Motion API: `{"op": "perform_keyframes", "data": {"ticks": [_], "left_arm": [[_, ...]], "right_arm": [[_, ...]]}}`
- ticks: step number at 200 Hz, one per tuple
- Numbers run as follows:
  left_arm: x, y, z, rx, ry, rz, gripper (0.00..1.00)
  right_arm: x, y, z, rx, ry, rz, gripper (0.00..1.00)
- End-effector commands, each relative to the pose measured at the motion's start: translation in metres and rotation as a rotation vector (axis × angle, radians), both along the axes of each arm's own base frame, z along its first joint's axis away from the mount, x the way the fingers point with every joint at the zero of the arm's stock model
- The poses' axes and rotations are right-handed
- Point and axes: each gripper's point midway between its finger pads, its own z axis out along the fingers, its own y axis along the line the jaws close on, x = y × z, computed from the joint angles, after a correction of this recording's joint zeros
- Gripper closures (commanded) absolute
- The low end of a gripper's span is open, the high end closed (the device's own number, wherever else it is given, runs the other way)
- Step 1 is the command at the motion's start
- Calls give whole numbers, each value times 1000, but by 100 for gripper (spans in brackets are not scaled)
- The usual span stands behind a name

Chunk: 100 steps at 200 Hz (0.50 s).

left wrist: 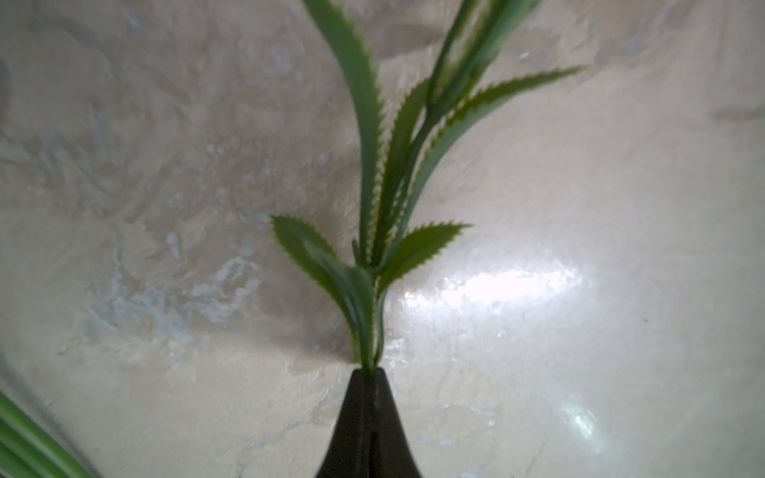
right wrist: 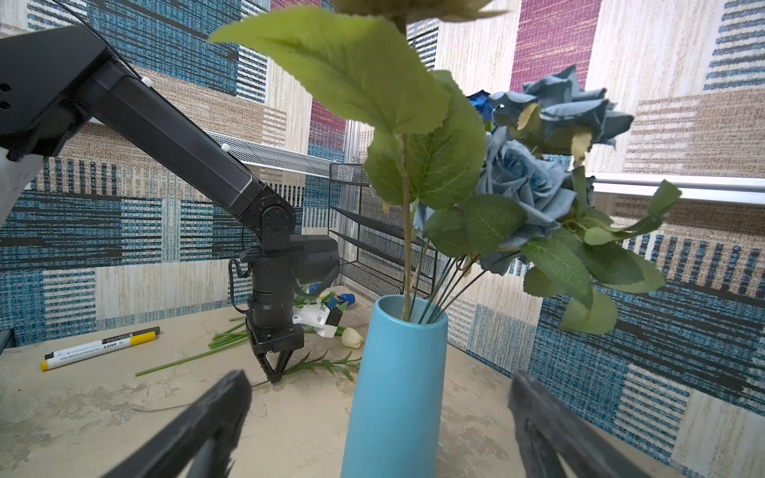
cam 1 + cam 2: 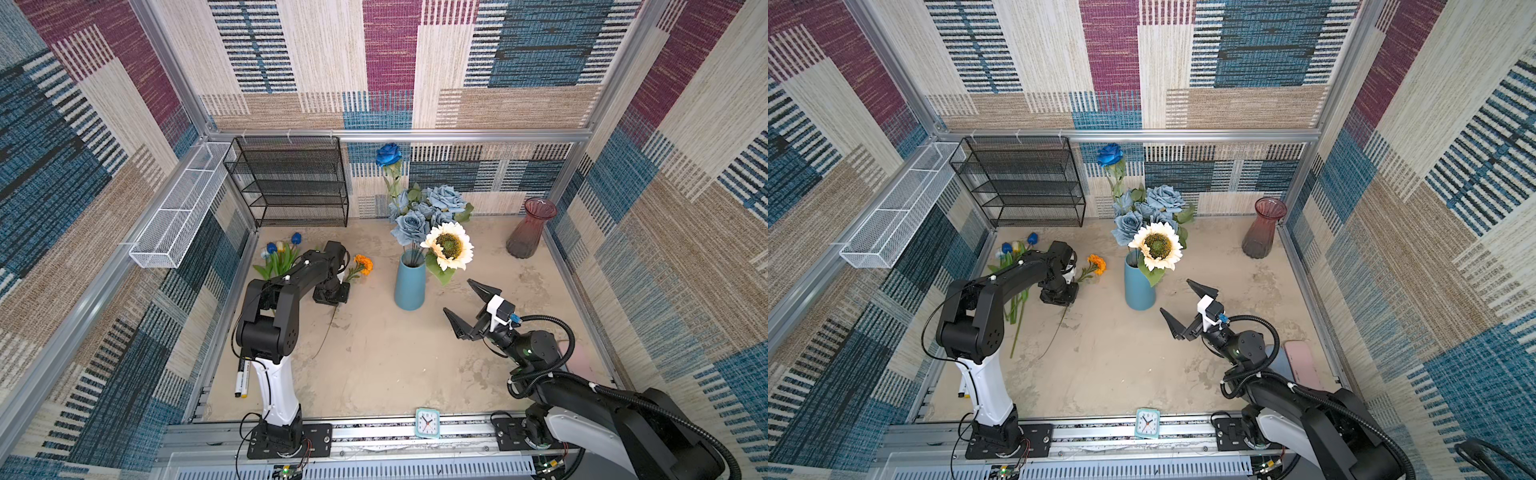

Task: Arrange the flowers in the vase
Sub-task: 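Lift the orange carnation with the left gripper and carry it over the vase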

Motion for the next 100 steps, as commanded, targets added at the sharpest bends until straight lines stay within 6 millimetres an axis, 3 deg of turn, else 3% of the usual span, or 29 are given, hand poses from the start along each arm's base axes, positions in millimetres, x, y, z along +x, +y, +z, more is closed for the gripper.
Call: {"op": "perform_keyframes", "data": {"ticks": [1, 100], "left_arm": [[-1, -5, 2, -34, -12, 25, 100], [17, -24, 27, -142, -107, 31, 100]], "right_arm": [[-1, -3, 6, 22, -20, -9, 0], [13, -13, 0, 20, -7, -107, 0]]}}
